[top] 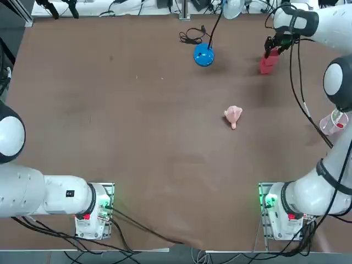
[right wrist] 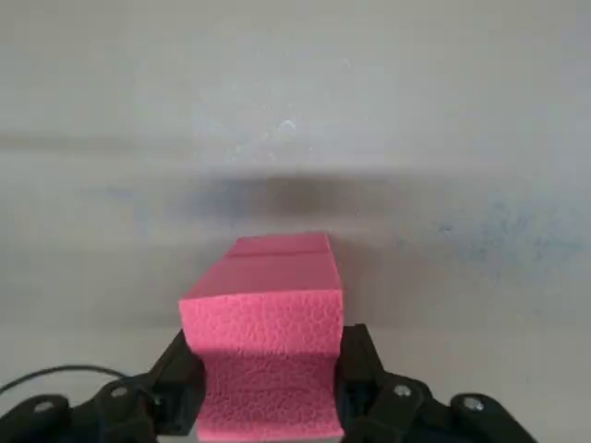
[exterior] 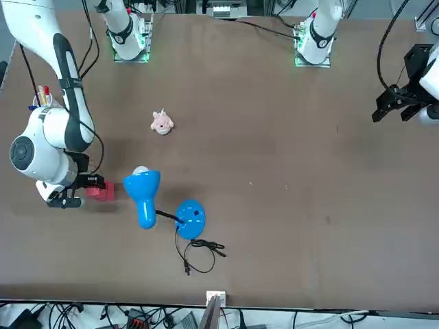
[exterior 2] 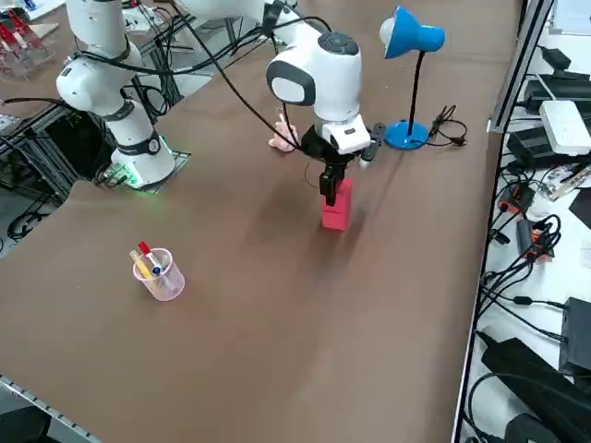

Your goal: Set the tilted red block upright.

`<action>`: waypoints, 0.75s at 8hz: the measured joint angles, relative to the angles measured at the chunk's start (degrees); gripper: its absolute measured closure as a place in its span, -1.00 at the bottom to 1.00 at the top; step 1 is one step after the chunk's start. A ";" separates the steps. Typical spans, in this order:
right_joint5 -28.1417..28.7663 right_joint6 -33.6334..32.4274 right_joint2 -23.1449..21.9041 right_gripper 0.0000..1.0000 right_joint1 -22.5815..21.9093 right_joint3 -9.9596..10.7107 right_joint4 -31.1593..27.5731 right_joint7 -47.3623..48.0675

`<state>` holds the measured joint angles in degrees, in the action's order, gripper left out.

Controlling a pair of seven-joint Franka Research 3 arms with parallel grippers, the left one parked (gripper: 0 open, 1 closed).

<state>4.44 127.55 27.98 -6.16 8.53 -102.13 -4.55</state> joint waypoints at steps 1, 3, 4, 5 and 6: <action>0.00 0.00 0.18 -0.43 -0.01 0.00 0.00 0.00; 0.00 0.01 0.32 -0.43 -0.02 0.00 0.02 0.00; 0.00 0.01 0.32 -0.43 -0.02 0.00 0.02 0.00; 0.00 0.01 0.33 -0.44 -0.03 0.00 0.02 0.00; 0.00 -0.01 0.41 -0.76 -0.04 -0.02 0.02 0.00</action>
<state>4.45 127.53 28.39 -6.20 8.50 -102.11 -4.55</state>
